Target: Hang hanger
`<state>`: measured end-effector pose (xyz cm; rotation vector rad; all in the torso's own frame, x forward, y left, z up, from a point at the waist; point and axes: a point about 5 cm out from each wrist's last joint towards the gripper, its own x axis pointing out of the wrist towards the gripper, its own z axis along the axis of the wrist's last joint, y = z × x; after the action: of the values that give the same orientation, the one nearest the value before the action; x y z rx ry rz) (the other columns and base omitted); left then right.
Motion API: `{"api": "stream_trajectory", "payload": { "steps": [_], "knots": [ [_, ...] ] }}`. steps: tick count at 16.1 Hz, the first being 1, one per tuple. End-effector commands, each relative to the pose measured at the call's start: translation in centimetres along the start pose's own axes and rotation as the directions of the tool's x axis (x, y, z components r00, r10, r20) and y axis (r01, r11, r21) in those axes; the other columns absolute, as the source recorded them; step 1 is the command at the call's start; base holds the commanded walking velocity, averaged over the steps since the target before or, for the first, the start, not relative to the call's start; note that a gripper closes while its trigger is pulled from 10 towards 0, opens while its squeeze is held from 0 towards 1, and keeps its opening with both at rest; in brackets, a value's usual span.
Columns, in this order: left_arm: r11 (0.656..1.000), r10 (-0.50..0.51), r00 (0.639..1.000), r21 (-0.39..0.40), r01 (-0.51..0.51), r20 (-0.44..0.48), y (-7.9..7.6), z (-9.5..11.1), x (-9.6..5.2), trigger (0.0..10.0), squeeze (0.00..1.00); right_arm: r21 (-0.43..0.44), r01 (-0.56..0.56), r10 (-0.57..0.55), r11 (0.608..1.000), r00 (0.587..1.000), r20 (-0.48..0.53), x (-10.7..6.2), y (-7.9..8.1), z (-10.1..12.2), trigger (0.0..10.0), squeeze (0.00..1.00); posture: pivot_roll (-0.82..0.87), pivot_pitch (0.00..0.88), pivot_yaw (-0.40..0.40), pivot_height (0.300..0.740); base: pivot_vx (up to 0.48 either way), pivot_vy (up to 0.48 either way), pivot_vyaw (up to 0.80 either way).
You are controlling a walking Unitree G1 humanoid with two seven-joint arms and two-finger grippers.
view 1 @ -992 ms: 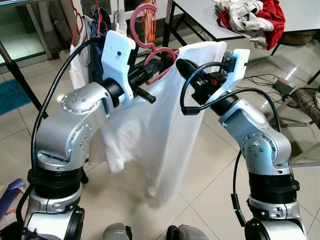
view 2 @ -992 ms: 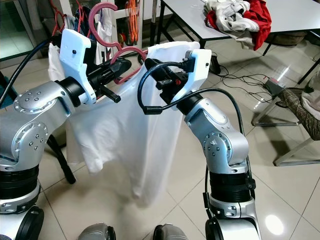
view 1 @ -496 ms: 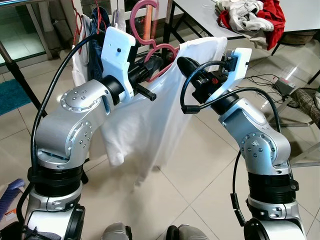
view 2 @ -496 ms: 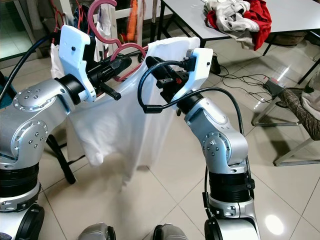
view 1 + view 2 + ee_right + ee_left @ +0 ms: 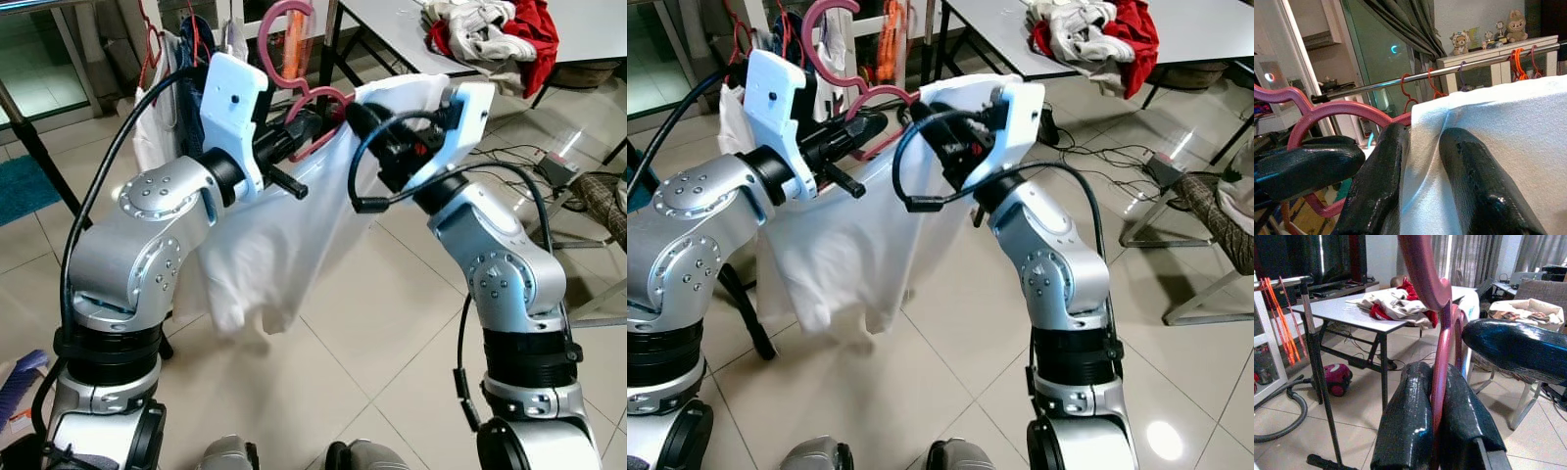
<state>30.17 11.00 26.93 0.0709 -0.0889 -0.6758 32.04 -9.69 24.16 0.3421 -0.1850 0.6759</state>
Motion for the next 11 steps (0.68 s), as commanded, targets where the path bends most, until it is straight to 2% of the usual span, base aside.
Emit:
{"api": "stream_trajectory", "payload": {
  "steps": [1,2,3,4,6,11],
  "knots": [
    [0.999,-0.046,0.998,0.03,0.044,0.049,-0.77,1.2,-0.02,10.0,0.0,-0.009,0.006,-0.006,1.0,1.0,0.008,0.17,-0.11,0.22,10.0,0.0,0.0,0.028,-0.077,0.74,0.0,0.0,0.0],
    [0.999,-0.045,0.998,0.03,0.043,0.05,-0.79,1.2,-0.05,10.0,0.0,0.002,-0.01,0.01,1.0,1.0,0.009,0.18,0.08,0.15,10.0,0.0,0.0,0.024,-0.078,0.74,0.0,0.0,0.0],
    [0.999,-0.044,0.998,0.03,0.043,0.051,-0.79,1.21,-0.06,10.0,0.0,0.005,-0.015,0.015,1.0,1.0,0.011,0.2,0.13,0.11,8.9,0.0,0.0,0.022,-0.078,0.74,0.0,0.0,0.0],
    [0.999,-0.045,0.998,0.03,0.043,0.051,-0.79,1.23,-0.08,10.0,0.0,0.009,-0.018,0.018,1.0,1.0,0.012,0.2,0.18,0.09,4.8,0.0,0.0,0.023,-0.077,0.74,0.0,0.0,0.0],
    [0.998,-0.054,0.997,0.031,0.053,0.054,-0.86,1.35,-0.08,10.0,0.0,0.014,-0.026,0.026,1.0,1.0,0.011,0.23,0.23,0.01,0.0,0.0,0.0,0.024,-0.077,0.74,0.0,0.0,0.0],
    [0.993,-0.118,0.991,0.02,0.117,0.066,-1.63,1.59,-0.26,10.0,0.0,0.031,-0.031,0.031,0.999,0.999,0.006,0.12,0.13,-0.15,0.0,0.0,0.0,0.028,-0.079,0.74,0.0,0.0,0.0]
  ]
}}
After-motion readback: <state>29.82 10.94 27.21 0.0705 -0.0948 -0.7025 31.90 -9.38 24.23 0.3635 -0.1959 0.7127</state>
